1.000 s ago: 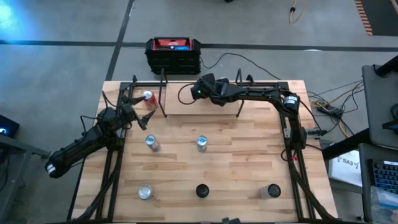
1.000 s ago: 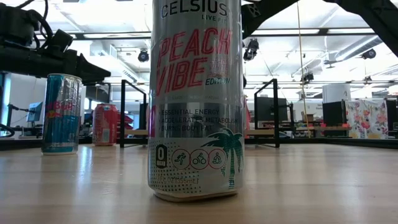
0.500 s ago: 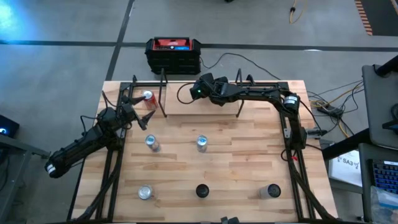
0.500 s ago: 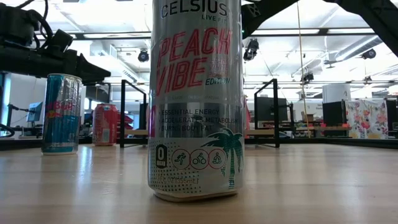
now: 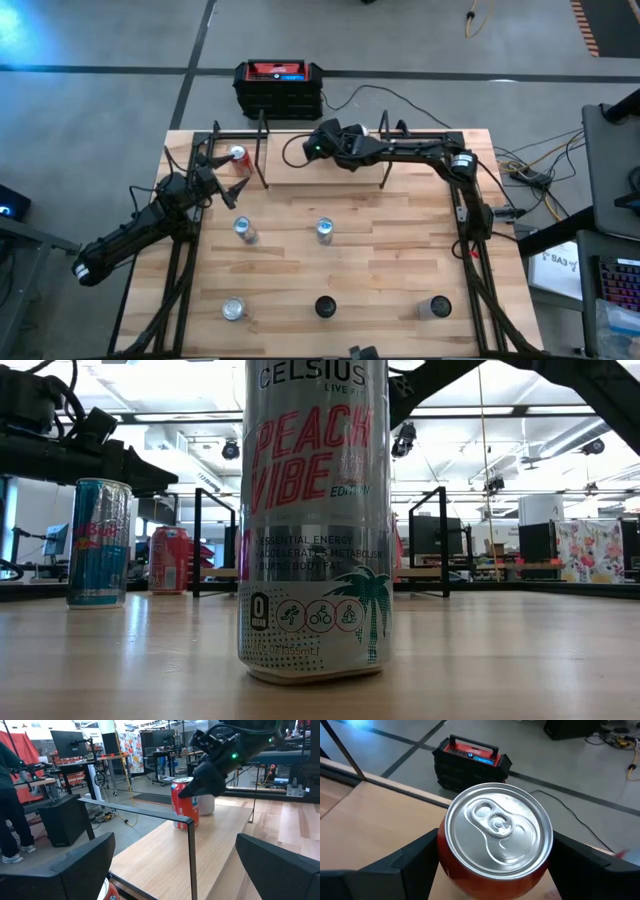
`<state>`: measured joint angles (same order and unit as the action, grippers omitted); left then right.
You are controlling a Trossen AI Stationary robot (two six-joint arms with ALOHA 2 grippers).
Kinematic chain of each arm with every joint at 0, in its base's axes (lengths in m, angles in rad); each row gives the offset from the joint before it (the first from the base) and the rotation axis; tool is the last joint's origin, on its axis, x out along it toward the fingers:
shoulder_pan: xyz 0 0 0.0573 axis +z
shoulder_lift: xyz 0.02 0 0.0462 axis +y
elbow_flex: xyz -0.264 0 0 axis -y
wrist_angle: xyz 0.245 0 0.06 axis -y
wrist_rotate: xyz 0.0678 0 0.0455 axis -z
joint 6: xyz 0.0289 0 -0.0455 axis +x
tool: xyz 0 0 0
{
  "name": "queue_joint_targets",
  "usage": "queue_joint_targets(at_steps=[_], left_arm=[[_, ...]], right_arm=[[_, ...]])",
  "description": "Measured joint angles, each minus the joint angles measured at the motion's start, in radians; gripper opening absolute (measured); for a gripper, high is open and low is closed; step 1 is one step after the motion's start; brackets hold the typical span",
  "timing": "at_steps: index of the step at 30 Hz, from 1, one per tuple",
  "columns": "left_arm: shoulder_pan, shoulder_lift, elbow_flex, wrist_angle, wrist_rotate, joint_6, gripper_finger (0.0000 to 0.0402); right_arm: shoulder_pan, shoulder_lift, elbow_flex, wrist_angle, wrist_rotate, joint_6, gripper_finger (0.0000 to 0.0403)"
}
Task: Place canned beverage on shelf
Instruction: Put the bottom red soda can on the shelf
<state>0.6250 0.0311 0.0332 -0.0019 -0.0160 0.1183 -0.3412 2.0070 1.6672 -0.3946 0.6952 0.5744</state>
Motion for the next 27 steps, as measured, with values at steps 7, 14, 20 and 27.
queue_joint_targets(at_steps=[7,14,20,27], left_arm=[[0.0,0.0,0.0,0.0,0.0,0.0,0.0398],[0.0,0.0,0.0,0.0,0.0,0.0,0.0398],[0.0,0.0,0.0,0.0,0.0,0.0,0.0398],[0.0,0.0,0.0,0.0,0.0,0.0,0.0398]], right_arm=[[0.0,-0.003,0.0,-0.011,-0.007,-0.001,0.0306],[0.0,-0.006,0.0,-0.046,-0.011,0.004,0.0307],[0.003,-0.009,0.0,-0.069,0.015,0.005,0.032],[0.003,-0.021,-0.003,-0.08,0.035,0.0,0.0325]])
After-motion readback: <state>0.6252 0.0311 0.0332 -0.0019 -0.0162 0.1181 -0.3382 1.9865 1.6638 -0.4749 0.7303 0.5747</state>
